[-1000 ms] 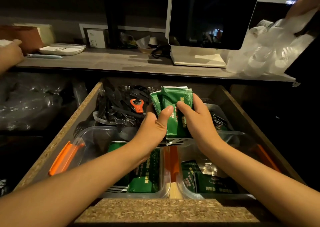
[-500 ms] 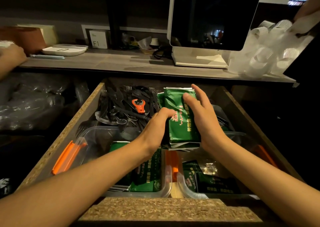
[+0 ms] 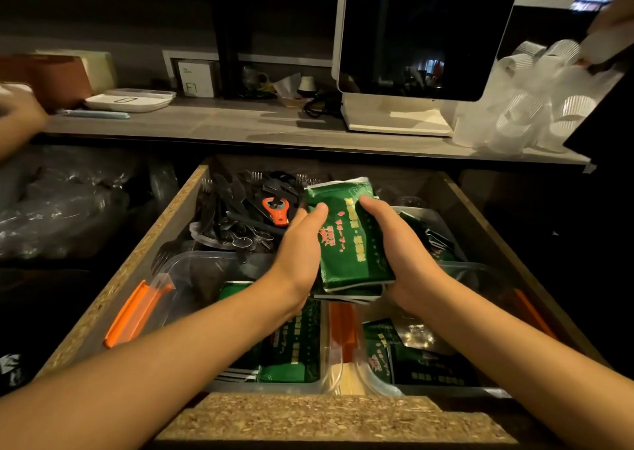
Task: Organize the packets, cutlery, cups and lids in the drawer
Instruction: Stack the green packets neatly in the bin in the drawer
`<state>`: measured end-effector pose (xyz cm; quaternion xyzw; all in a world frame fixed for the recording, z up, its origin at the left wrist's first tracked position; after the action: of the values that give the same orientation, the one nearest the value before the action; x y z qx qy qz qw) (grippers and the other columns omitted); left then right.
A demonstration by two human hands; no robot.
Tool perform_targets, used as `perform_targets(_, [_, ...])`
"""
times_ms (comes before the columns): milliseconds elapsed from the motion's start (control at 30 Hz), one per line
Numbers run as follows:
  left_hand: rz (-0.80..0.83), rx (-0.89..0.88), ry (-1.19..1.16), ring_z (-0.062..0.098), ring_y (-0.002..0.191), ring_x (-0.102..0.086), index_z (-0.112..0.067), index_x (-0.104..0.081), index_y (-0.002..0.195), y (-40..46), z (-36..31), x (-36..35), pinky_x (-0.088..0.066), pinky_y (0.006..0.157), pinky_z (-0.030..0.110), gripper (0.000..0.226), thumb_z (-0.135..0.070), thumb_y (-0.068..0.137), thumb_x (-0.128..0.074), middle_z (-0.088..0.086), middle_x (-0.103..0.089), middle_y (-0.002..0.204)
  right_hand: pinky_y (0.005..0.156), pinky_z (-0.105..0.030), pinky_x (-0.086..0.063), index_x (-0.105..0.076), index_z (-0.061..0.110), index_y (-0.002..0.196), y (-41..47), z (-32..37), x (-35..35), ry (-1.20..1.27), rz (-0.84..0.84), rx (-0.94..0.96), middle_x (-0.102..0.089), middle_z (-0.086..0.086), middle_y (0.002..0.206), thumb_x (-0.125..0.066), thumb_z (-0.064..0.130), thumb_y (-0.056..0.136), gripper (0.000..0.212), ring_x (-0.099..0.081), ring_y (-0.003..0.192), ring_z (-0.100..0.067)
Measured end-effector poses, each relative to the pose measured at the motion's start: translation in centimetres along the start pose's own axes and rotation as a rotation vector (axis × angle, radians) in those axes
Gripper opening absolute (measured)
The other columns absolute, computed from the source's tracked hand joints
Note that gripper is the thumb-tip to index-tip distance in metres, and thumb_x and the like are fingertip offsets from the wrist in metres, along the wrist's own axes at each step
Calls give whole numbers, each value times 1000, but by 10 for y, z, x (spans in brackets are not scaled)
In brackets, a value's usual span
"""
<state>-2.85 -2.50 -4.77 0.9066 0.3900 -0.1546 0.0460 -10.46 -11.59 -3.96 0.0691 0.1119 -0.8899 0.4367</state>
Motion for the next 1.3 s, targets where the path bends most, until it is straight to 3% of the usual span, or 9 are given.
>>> perform_targets(200, [44, -66, 228, 33, 135, -50, -21, -55, 132, 7, -4, 1, -38, 111, 59, 71, -63, 75, -50, 12, -50, 149, 62, -34, -59, -56, 16, 112, 0, 1, 2, -28, 40, 81, -70, -9, 89, -61, 25, 91, 24, -71, 71, -21])
perform_targets(367, [116, -104, 404, 17, 138, -46, -33, -37, 151, -2, -8, -6, -34, 116, 47, 92, -76, 69, -44, -2, -49, 151, 85, -46, -57, -58, 13, 124, 5, 8, 4, -106, -162, 189, -69, -10, 112, -70, 42, 76, 57, -69, 97, -28])
perform_targets(500, [170, 2, 320, 13, 143, -40, -32, -36, 153, -1, 10, -4, -30, 119, 46, 118, -95, 54, -55, -7, -41, 157, 79, -45, -56, -60, 16, 111, 2, 11, 8, -40, -190, 271, -70, -9, 97, -60, 25, 90, 23, -70, 90, -30])
perform_targets(633, [159, -69, 302, -16, 117, -51, -31, -56, 131, 0, 5, -2, -36, 107, 15, 48, -60, 94, -51, -13, -62, 129, 90, -45, -55, -56, 20, 124, -1, 1, 0, -25, -95, 236, -71, -5, 109, -64, 41, 81, 48, -69, 102, -26])
perform_targets(767, [187, -159, 496, 3, 119, -59, -30, -60, 129, 2, -10, 5, -42, 107, 36, 48, -60, 94, -47, -11, -67, 124, 80, -36, -56, -70, 14, 106, 1, 3, -4, 18, -13, 168, -75, -9, 98, -63, 30, 89, 24, -72, 90, -24])
perform_targets(867, [235, -206, 698, -16, 90, -62, -36, -65, 99, 3, -36, 17, -43, 85, 16, 30, -46, 106, -37, -31, -71, 89, 76, -39, -57, -71, 11, 99, 2, 4, 2, 154, 56, 46, -74, -13, 95, -62, 35, 87, 28, -70, 82, -28])
perform_targets(1000, [247, -134, 724, 25, 93, -70, -11, -70, 119, 16, -51, 42, -54, 73, 36, 56, -49, 106, -31, 8, -75, 101, 69, -35, -56, -69, 14, 102, 1, 2, 4, 195, 166, 0, -73, -10, 90, -61, 38, 83, 32, -69, 75, -25])
perform_targets(1200, [422, -143, 1180, 13, 98, -67, -18, -73, 107, -3, -46, 84, -50, 95, 34, 35, -43, 93, -54, -5, -74, 103, 74, -36, -53, -69, 18, 88, 1, -2, -2, 122, 205, 32, -71, -5, 83, -67, 42, 67, 32, -68, 70, -22])
perform_targets(1300, [273, -78, 1329, 8, 101, -65, -28, -71, 97, -12, -25, 122, -47, 101, 38, 12, -34, 96, -61, -11, -72, 102, 72, -35, -53, -69, 19, 86, 0, -4, -2, 87, 231, 35, -71, -5, 81, -65, 39, 78, 22, -67, 68, -22])
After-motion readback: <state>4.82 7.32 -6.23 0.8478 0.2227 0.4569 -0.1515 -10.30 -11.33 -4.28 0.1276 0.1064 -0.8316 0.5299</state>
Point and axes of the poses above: each hand's wrist, its own y-axis towards the middle knuckle, its own x-axis out of the back of the hand, z = x × y, the point moved 3 cm from there along y, towards the middle knuckle
